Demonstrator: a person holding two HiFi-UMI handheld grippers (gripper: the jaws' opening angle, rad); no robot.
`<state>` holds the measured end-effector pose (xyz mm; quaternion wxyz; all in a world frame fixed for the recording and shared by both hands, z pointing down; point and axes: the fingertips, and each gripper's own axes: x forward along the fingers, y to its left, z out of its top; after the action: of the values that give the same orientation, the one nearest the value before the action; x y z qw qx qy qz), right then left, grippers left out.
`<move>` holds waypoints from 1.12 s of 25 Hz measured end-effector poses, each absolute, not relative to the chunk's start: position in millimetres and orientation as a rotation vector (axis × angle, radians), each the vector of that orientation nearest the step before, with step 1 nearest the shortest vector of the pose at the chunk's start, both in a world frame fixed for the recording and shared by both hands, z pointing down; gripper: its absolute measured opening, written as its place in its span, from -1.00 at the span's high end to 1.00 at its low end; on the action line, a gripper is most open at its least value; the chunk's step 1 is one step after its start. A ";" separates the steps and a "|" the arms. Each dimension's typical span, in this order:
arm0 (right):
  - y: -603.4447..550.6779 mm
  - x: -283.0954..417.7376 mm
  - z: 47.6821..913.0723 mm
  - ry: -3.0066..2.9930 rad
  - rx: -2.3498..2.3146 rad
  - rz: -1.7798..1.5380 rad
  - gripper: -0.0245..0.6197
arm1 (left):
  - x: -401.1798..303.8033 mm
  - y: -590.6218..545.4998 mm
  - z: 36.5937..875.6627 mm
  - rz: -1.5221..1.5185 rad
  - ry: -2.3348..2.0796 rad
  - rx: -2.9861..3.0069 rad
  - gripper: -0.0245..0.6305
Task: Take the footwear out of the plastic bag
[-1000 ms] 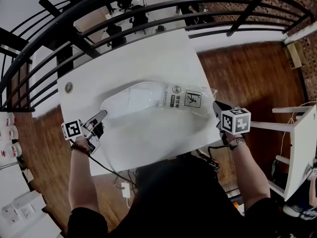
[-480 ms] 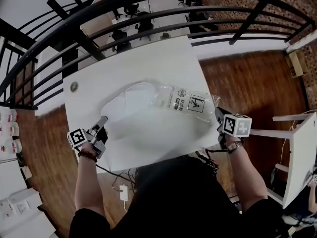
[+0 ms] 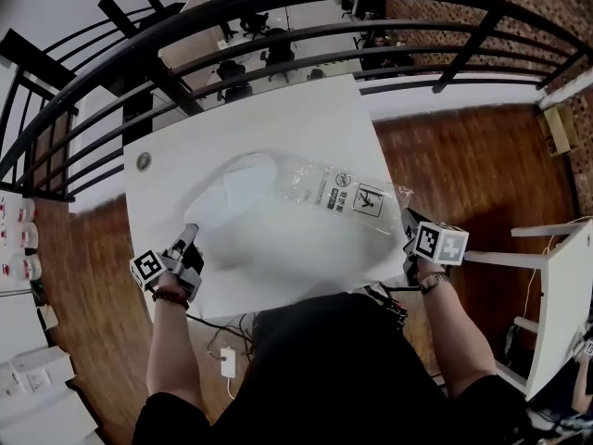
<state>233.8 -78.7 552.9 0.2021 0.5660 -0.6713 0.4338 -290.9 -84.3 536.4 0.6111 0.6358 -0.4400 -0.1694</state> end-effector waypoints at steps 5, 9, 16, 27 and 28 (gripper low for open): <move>-71.3 238.2 554.5 -1.867 1.615 1.263 0.95 | -298.0 -73.7 538.5 -0.445 -1.071 1.419 0.69; -69.8 228.3 556.4 -1.890 1.590 1.311 0.95 | -294.9 -71.3 541.6 -0.474 -1.097 1.398 0.69; -67.4 204.0 552.6 -1.961 1.497 1.346 0.94 | -294.4 -63.1 552.5 -0.472 -1.172 1.339 0.69; -60.7 200.4 550.5 -2.015 1.410 1.297 0.63 | -289.7 -45.9 568.0 -0.139 -1.378 1.392 0.32; -60.3 200.3 549.4 -2.018 1.406 1.285 0.63 | -291.6 -43.7 568.8 -0.117 -1.399 1.388 0.31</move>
<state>200.3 -60.3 549.4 0.1823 0.4981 -0.7151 0.4553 -291.6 -43.7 568.8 0.5513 0.5865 -0.5914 -0.0495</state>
